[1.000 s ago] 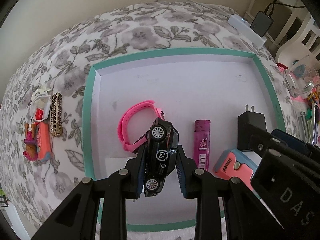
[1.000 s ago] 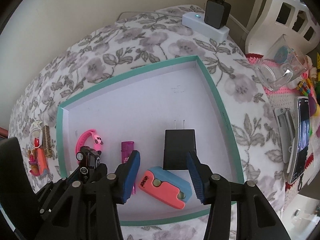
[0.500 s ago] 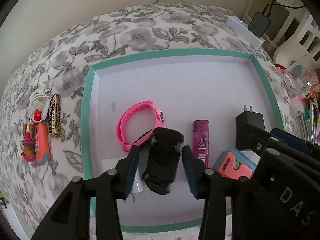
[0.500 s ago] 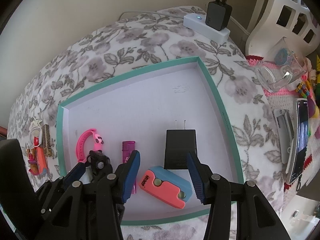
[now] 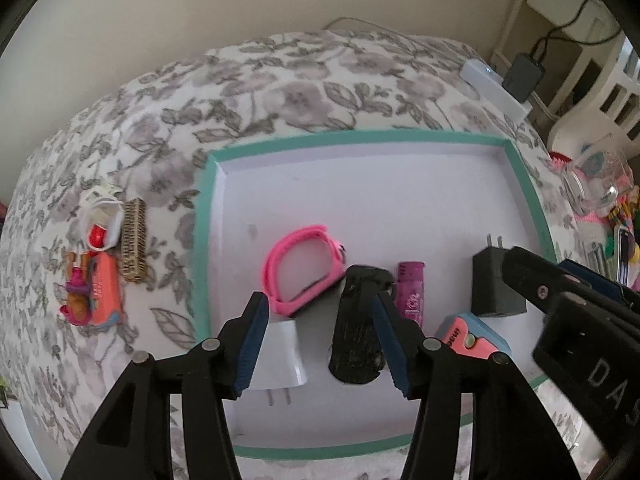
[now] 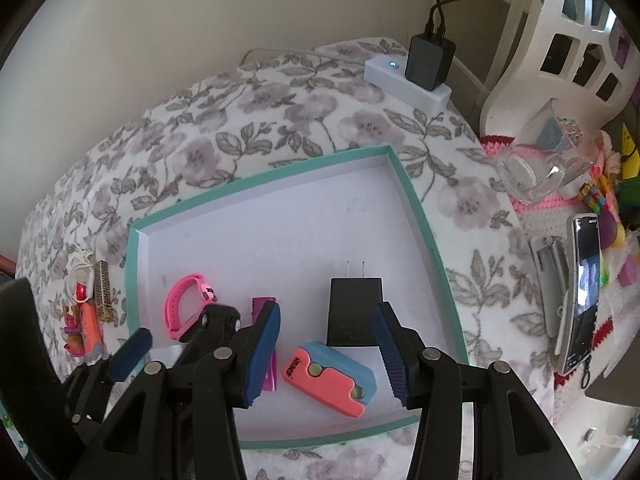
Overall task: Organize rigid objects
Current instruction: 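Open the left tool to release the black car in the tray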
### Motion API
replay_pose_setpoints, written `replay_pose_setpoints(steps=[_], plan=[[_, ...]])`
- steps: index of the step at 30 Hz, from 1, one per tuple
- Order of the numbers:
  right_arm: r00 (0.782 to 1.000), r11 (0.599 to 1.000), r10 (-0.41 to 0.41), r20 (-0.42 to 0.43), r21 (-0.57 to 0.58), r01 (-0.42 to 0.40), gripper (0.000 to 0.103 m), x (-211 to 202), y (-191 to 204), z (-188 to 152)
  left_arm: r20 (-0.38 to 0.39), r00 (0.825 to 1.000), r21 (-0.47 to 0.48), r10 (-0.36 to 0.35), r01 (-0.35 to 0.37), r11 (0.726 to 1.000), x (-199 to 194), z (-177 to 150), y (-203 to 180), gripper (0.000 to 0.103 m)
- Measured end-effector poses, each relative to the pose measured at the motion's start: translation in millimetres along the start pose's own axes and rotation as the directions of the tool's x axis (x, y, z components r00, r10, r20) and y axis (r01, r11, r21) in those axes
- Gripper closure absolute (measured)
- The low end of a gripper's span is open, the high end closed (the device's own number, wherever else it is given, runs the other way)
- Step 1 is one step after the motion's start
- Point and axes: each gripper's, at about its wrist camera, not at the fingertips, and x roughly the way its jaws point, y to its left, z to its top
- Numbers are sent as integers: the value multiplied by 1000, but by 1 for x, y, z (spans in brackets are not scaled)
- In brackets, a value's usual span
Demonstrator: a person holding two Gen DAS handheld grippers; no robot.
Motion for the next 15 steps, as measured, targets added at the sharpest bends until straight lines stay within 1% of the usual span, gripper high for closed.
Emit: replay_pose_setpoints(steps=[5,8,10,13,15], plan=[[1000,1000,-11,2,-9,11,51,-1,3,-1,7,1000,-54,21,-21,998,-4,3,17,46],[1000,1000,-14,-3,-24,14,51,2,8,-2,6,998,-97,56,-55,994,-4,4,32,44],[1000,999,-18,-3,-36,18,51,2,11,-2,-4,997,-138,78,-78,987,-3,5,44,35],[1000,998,-25,-2,-51,25,51,3,16,-3,-27,996,-198,90,-94,976,-1,3,61,34],[1000,998,-29,-3,-64,29,51,4,20,-3,-43,993,-233,109,-116,966,0,1,72,34]])
